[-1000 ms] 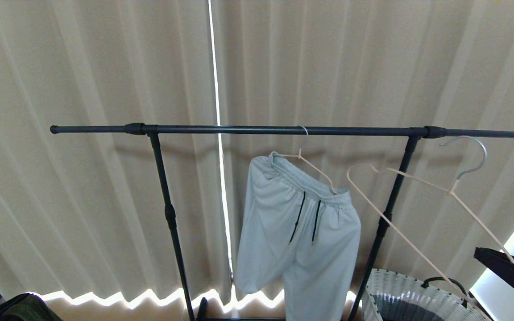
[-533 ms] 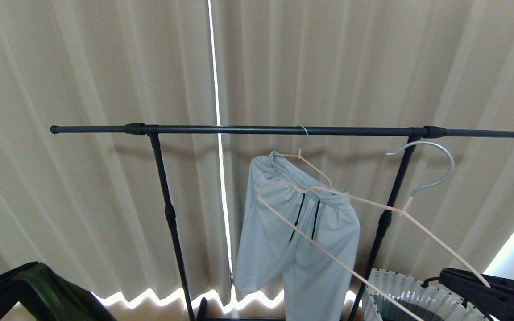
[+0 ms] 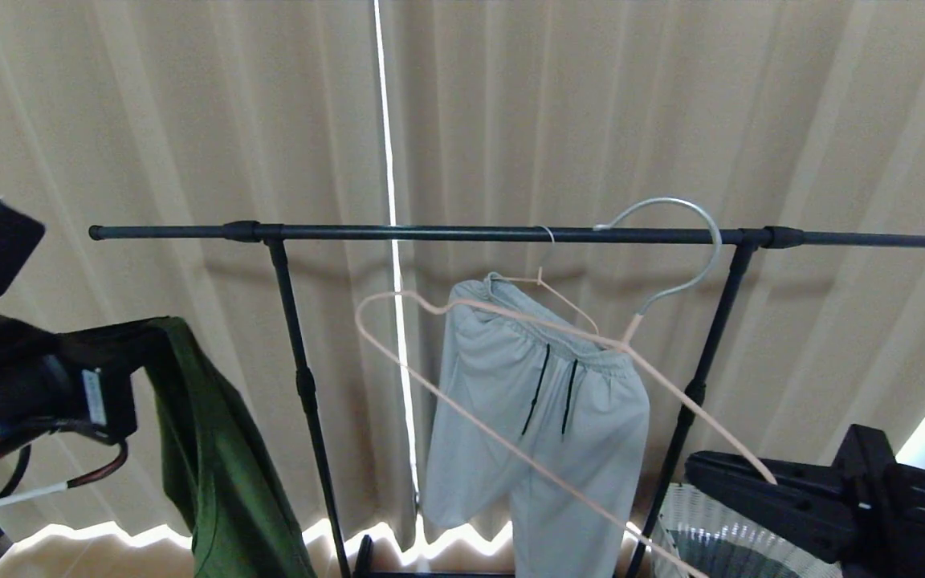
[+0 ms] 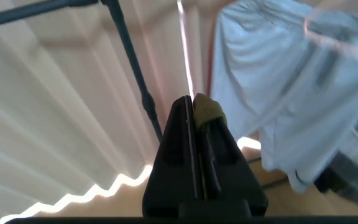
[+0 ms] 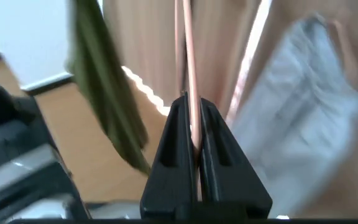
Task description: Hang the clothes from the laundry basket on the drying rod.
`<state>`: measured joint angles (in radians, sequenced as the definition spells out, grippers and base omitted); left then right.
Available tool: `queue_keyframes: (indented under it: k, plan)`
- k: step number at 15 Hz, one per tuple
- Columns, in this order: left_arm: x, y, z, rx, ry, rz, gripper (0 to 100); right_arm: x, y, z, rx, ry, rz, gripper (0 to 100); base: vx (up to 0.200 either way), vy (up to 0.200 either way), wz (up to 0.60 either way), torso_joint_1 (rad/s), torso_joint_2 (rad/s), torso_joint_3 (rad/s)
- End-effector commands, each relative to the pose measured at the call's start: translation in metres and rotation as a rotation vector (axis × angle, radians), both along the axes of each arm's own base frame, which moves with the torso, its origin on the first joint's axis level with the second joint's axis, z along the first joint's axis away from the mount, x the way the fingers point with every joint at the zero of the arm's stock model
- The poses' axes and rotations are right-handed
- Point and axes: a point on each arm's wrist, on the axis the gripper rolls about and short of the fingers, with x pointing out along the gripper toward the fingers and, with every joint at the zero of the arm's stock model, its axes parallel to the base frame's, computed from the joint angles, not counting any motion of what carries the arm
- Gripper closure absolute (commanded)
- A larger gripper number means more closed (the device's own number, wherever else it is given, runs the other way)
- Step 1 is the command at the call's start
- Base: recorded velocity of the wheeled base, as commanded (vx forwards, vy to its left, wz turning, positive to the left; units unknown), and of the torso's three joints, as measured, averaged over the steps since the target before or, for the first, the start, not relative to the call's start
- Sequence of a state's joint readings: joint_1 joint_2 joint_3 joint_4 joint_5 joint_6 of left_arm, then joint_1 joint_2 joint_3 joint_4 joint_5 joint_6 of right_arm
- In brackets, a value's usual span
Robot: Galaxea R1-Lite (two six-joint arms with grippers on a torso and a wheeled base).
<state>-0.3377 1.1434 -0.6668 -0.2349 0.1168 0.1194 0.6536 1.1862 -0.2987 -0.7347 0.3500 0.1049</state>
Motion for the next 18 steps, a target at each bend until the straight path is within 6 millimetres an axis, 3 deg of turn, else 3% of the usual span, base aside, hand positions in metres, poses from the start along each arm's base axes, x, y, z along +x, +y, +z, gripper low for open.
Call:
queue_keyframes:
  k: [1,6,13,18]
  plan:
    - [0.033,-0.025,-0.002,0.006,0.060,-0.015,100,0.002,0.020,-0.009,-0.013,0.074,0.077,100,0.000,0.000,0.00,0.000,0.00,0.000]
    - [0.047,-0.031,-0.010,-0.033,0.115,0.004,100,-0.008,0.032,-0.012,-0.020,0.114,0.159,100,0.000,0.000,0.00,0.000,0.00,0.000]
    - [0.046,-0.033,-0.018,-0.002,0.167,0.036,100,0.016,0.057,-0.017,-0.060,0.140,0.081,100,0.000,0.000,0.00,0.000,0.00,0.000]
    - [0.045,-0.036,-0.019,0.002,0.173,0.023,100,0.022,0.063,-0.011,-0.048,0.124,0.073,100,0.000,0.000,0.00,0.000,0.00,0.000]
